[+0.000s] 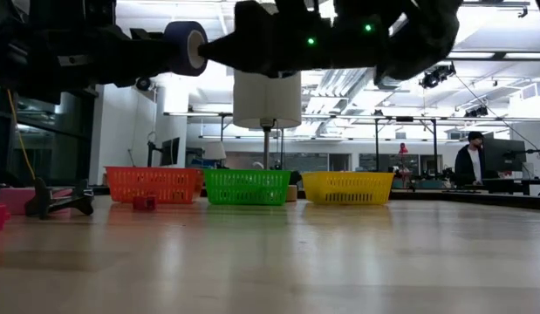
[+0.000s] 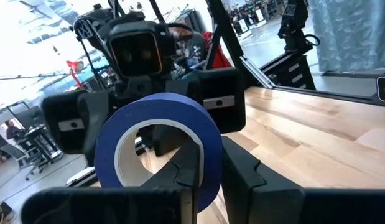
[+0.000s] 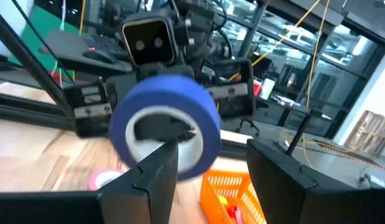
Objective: Pick and place Stapler, Stapler remover, tape
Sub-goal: Put the blue tape into the yellow bin
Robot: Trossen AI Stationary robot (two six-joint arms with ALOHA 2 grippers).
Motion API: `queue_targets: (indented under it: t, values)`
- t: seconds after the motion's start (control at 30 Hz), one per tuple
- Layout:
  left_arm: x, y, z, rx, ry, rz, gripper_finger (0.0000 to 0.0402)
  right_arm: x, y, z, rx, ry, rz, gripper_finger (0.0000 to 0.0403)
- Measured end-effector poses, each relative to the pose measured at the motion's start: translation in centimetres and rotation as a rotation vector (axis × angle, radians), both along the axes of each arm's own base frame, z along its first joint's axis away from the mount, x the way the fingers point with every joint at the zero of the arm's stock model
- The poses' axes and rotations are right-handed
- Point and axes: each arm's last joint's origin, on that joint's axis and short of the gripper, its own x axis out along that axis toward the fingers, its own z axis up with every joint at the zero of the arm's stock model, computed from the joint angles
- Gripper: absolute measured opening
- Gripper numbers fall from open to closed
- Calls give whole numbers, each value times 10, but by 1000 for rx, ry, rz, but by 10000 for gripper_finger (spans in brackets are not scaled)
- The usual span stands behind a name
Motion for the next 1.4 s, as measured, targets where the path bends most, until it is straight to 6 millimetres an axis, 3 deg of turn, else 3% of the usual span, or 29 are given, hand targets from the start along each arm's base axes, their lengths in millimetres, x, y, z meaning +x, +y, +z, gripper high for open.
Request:
queue_targets:
  t: [0.37,0.5,0.73,0.9,1.07,1.4]
  values:
    - [0,0,-1,0,16,1,33,36,-4,3,-61,42,-4,175]
    - [0,0,-3,0,30,2,33,35,-4,4,-74,46,-53,141]
    - [1,0,-3,-4,31,9,39,34,0,3,-92,66,-102,42]
    - [1,0,-3,-4,43,9,51,33,1,2,-80,68,-134,34]
    - [1,1,-6,-6,70,50,91,32,0,0,-49,102,-205,34]
    - [2,5,-11,-4,113,174,223,18,-9,9,43,267,-408,34]
